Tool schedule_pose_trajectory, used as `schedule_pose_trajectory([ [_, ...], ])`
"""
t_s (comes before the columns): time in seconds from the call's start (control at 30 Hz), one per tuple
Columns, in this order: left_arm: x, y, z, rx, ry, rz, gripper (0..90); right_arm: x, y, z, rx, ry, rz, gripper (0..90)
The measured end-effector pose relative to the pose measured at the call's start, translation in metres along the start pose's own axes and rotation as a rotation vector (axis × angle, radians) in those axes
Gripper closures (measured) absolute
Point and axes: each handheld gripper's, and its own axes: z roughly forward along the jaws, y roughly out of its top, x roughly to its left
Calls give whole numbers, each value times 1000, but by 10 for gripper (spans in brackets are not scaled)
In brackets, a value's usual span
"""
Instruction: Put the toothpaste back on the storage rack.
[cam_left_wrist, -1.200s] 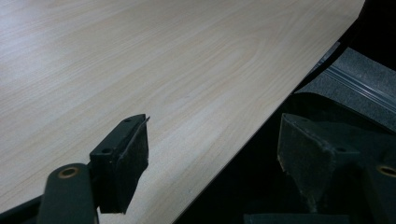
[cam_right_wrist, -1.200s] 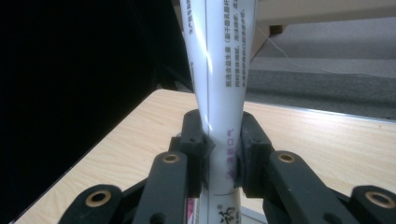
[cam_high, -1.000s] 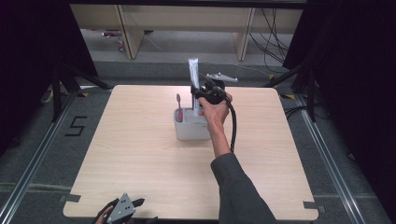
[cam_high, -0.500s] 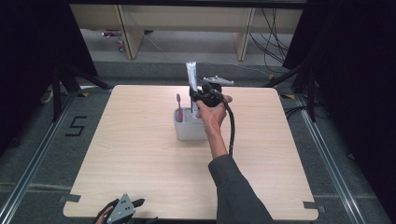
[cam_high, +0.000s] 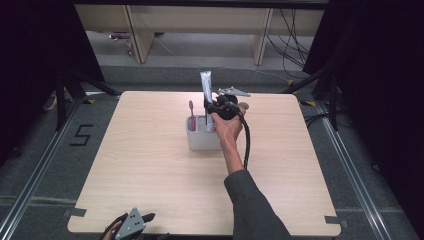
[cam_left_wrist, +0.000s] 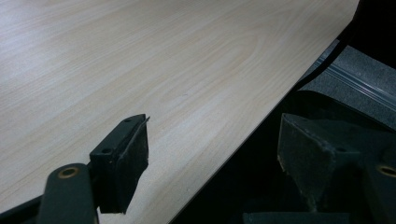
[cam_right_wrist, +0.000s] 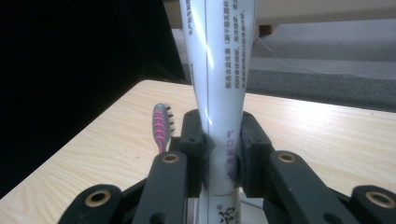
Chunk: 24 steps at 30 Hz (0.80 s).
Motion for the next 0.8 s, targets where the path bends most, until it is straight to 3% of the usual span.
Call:
schedule_pose_trajectory([
  [0.33,-1,0,0,4,4,-11,244,0,-7,-2,4,-3,-20,753],
  [0.4,-1,0,1,6,2,-12,244,0,-9,-2,6,-3,-3,753],
  [0.77,-1,0,1,9,-3,1,244,0,-12,-4,1,-1,-24,752],
  [0.8,0,0,0,23,-4,18,244,1,-13,-4,2,-6,-14,752],
])
